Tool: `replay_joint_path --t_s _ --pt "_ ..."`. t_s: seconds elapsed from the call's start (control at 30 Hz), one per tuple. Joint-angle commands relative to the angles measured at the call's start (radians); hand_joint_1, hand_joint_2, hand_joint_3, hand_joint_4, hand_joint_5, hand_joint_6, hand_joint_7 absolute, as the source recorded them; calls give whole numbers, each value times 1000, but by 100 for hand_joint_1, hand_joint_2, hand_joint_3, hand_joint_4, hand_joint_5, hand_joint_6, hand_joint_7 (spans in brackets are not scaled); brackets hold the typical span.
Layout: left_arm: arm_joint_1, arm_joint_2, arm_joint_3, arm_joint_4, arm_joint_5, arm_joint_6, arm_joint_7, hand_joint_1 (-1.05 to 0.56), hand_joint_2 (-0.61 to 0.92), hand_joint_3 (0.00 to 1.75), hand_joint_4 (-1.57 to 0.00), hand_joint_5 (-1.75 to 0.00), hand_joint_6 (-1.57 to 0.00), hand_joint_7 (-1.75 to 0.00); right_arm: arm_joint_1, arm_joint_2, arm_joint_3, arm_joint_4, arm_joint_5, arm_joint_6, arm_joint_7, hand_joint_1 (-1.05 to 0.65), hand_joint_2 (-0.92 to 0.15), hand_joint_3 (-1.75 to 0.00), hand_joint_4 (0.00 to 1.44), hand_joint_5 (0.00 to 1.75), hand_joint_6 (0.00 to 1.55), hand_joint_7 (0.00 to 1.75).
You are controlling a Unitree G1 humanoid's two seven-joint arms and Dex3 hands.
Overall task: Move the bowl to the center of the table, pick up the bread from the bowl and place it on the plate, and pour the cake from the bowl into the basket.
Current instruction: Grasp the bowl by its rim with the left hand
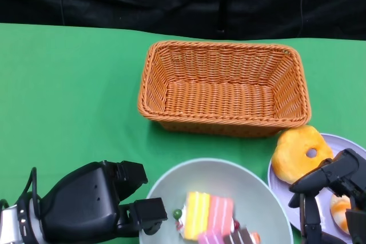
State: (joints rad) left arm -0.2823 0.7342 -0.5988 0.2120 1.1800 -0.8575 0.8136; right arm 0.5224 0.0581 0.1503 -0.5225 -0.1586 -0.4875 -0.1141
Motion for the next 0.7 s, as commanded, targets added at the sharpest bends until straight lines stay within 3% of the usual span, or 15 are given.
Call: replay_joint_path --t_s 0.03,0.3,0.6,0.7 --pt "26 34 50 -50 -54 -20 -44 -28 92 10 -89 -175 -68 -175 -8 0 -14 13 11 -17 -4 -5 -44 -129 76 159 69 138" --pt "71 17 116 -77 -100 -42 -120 -28 91 10 -91 -175 -69 -174 -10 5 -18 35 8 -38 -7 -4 -40 -137 77 160 69 139" --pt "-50 -65 125 83 -16 20 -6 -16 88 7 -93 -175 -71 -175 24 0 -13 15 25 -32 4 -6 -45 -126 75 161 68 136" --pt "-99 -93 105 139 23 57 32 -19 87 7 -95 -175 -74 -175 23 0 -16 16 22 -36 5 -6 -46 -124 74 160 69 135"
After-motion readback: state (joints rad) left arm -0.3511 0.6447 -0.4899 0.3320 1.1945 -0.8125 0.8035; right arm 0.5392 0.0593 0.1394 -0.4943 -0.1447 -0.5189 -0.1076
